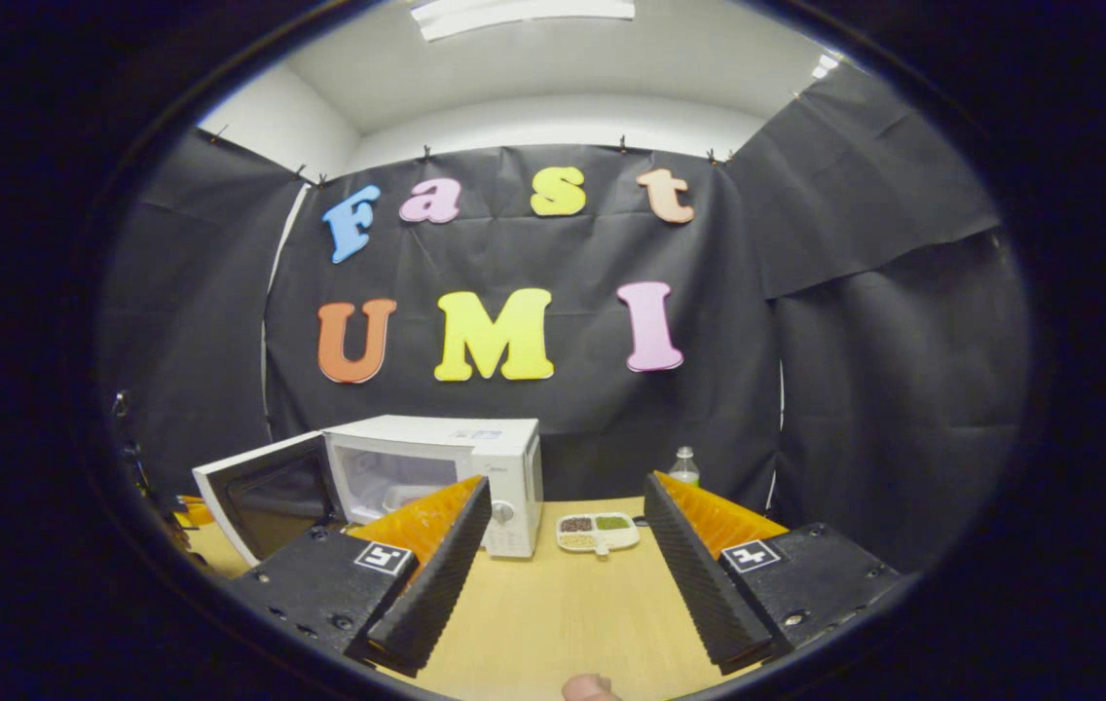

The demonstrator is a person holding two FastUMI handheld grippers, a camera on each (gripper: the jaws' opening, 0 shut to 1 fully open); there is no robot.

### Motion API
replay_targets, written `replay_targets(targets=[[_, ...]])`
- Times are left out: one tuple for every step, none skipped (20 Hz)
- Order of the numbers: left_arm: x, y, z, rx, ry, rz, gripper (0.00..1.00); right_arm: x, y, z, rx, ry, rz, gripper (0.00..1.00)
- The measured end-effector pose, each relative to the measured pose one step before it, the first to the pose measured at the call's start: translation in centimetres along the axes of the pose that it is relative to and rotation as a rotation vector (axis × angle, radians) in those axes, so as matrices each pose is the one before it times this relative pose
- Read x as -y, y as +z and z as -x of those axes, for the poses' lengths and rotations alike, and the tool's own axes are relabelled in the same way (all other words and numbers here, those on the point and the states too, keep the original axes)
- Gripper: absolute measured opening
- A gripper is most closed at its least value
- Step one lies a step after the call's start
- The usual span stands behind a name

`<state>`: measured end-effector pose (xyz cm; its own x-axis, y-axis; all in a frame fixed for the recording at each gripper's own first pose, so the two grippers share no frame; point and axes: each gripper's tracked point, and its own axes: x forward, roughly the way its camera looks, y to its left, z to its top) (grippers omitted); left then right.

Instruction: Open the microwave oven with the left hand, put the food in, and close the microwave oven.

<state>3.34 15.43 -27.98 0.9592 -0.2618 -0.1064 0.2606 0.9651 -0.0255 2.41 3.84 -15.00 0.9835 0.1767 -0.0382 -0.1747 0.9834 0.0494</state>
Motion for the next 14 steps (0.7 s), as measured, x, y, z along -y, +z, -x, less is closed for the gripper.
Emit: replay_targets(targets=[[0.923, 0.034, -0.664, -0.00210, -0.01420, -0.00230, 0.00, 0.796, 0.174, 0.286, -0.00025, -0.00214, -0.00197, 0.91], [0.841, 0.144, -0.630, -0.00496, -0.01619, 0.00303, 0.00, 0.819, 0.139, 0.257, -0.00193, -0.00224, 0.00270, 1.00], [0.885, 0.051, -0.775, -0.00128, -0.01742, 0.00306, 0.00, 0.971, 0.124, 0.369, 0.00432, -0.00814, -0.00078, 1.00], [0.830, 0.164, -1.135, 0.00009, -0.01504, 0.00055, 0.00, 0.904, 0.342, 0.188, 0.00247, -0.01061, -0.00937, 0.91], [0.782, -0.127, -0.927, -0.00440, -0.01412, -0.00177, 0.00, 0.656, 0.249, 0.460, 0.00116, -0.00490, -0.00978, 0.91], [0.925, -0.072, -0.922, -0.00674, -0.01736, -0.00638, 0.00, 0.565, 0.371, 0.286, 0.00233, -0.00210, -0.00737, 0.91], [0.921, 0.044, -0.841, -0.00812, -0.01773, -0.01478, 0.00, 0.518, 0.226, 0.318, -0.00239, -0.00204, -0.00732, 0.91], [0.862, -0.121, -0.919, -0.00893, -0.01460, -0.01631, 0.00, 0.529, 0.255, 0.318, 0.00001, -0.00365, -0.00076, 0.91], [0.804, -0.102, -0.928, -0.01419, -0.01130, -0.01407, 0.00, 0.511, 0.200, 0.281, -0.00075, -0.00800, 0.00490, 1.00], [0.685, -0.036, -1.017, -0.00674, -0.00332, -0.00829, 0.00, 0.512, 0.239, 0.214, 0.00065, -0.01182, 0.00628, 1.00], [0.648, 0.203, -0.899, 0.00251, 0.00085, -0.00475, 0.00, 0.652, 0.308, 0.322, 0.00209, -0.01302, 0.01032, 1.00], [0.723, 0.161, -0.956, 0.00175, 0.00208, 0.00046, 0.00, 0.414, 0.207, 0.282, -0.00310, -0.00546, 0.00688, 1.00], [0.659, 0.146, -1.100, 0.00062, 0.00173, 0.00121, 0.00, -0.497, -0.101, 0.135, -0.00330, 0.00013, 0.00278, 0.91], [0.555, 0.179, -0.986, 0.00450, 0.00539, -0.00215, 0.00, -0.420, 0.032, 0.225, -0.00587, 0.01096, -0.00285, 1.00]])
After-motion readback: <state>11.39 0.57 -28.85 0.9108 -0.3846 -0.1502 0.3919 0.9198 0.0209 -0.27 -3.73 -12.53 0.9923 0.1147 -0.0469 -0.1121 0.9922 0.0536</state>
